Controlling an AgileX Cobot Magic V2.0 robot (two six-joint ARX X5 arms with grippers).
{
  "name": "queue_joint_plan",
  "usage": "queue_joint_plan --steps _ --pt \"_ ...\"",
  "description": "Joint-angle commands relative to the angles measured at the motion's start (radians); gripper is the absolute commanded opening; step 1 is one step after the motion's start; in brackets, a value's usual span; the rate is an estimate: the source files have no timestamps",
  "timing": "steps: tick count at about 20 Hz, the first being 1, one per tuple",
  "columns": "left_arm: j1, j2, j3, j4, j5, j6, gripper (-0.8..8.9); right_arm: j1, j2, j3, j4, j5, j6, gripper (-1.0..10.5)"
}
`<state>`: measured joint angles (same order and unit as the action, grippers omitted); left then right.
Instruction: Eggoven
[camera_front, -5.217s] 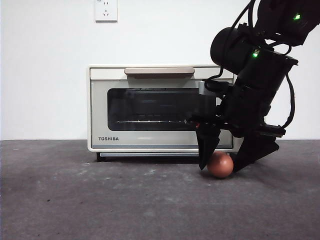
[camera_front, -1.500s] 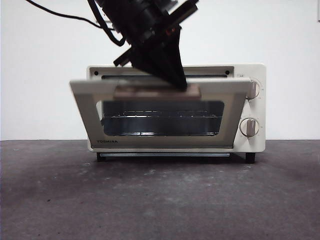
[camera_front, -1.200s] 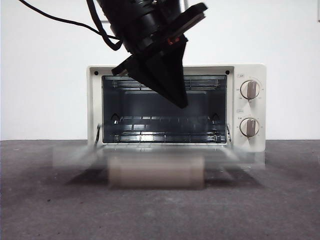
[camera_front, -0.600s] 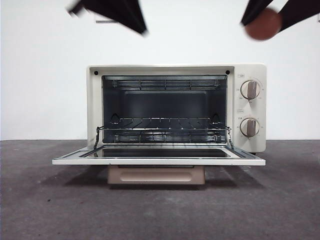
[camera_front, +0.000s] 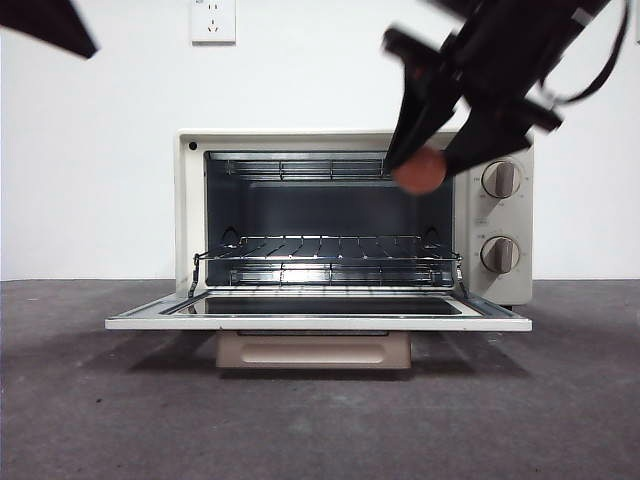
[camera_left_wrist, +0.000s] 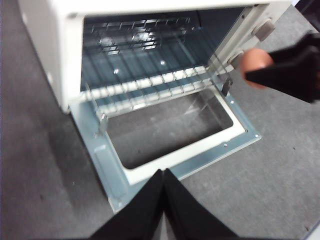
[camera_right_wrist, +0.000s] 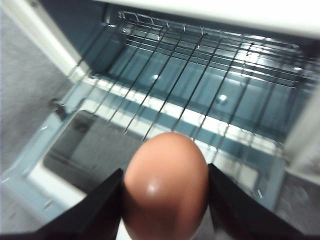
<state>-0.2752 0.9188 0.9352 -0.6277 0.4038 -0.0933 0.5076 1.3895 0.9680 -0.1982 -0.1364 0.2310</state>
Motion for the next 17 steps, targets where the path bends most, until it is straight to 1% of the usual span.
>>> queue_joint_plan --steps 1,5,12,17 --pt "0.044 -0.047 -0.051 0.023 0.061 -0.006 0.06 -0.006 0.069 0.017 0.067 0.006 -0.010 0.0" --pt "0.095 -0.108 -0.123 0.016 0.107 -0.009 0.06 -0.024 0.165 0.031 0.151 0.007 -0.010 0.0" --pt "0.095 -0.116 -0.131 0.015 0.120 -0.013 0.06 -0.045 0.264 0.097 0.188 0.014 -0.010 0.0" --pt "0.095 -0.116 -0.131 0.016 0.120 -0.013 0.06 -0.046 0.309 0.102 0.198 0.026 -0.010 0.0"
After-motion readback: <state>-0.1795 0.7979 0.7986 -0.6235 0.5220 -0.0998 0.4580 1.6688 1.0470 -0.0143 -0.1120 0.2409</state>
